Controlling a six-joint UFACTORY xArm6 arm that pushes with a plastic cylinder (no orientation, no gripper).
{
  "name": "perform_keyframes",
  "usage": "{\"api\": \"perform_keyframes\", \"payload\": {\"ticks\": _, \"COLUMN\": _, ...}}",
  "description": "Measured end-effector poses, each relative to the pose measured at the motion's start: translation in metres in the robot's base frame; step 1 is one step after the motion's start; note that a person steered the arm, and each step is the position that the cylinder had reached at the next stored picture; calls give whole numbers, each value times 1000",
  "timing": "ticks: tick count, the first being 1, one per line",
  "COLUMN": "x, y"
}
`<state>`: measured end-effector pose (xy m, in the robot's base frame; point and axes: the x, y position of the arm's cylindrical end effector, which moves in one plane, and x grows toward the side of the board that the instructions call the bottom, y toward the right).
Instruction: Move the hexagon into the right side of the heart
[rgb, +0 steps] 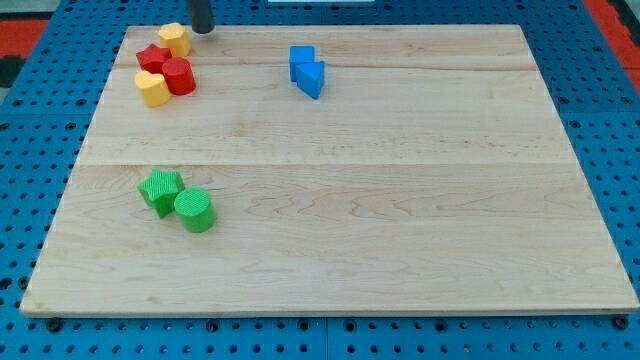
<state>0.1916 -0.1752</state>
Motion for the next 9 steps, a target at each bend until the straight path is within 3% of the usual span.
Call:
{"api": "perform_keyframes", "payload": {"ticks": 2, "x": 0, "y": -77}}
{"api": "perform_keyframes", "payload": {"ticks": 3, "x": 33, "y": -66}}
{"api": "perform_keyframes", "payload": {"ticks": 4, "x": 36, "y": 2}}
{"api": "perform_keyframes", "payload": {"ticks": 5, "x": 16, "y": 22}}
{"api": "perform_keyframes", "payload": {"ticks": 7, "x": 122, "y": 42}}
{"api": "perform_keyframes", "payload": {"ticks": 9, "x": 143, "y": 45}}
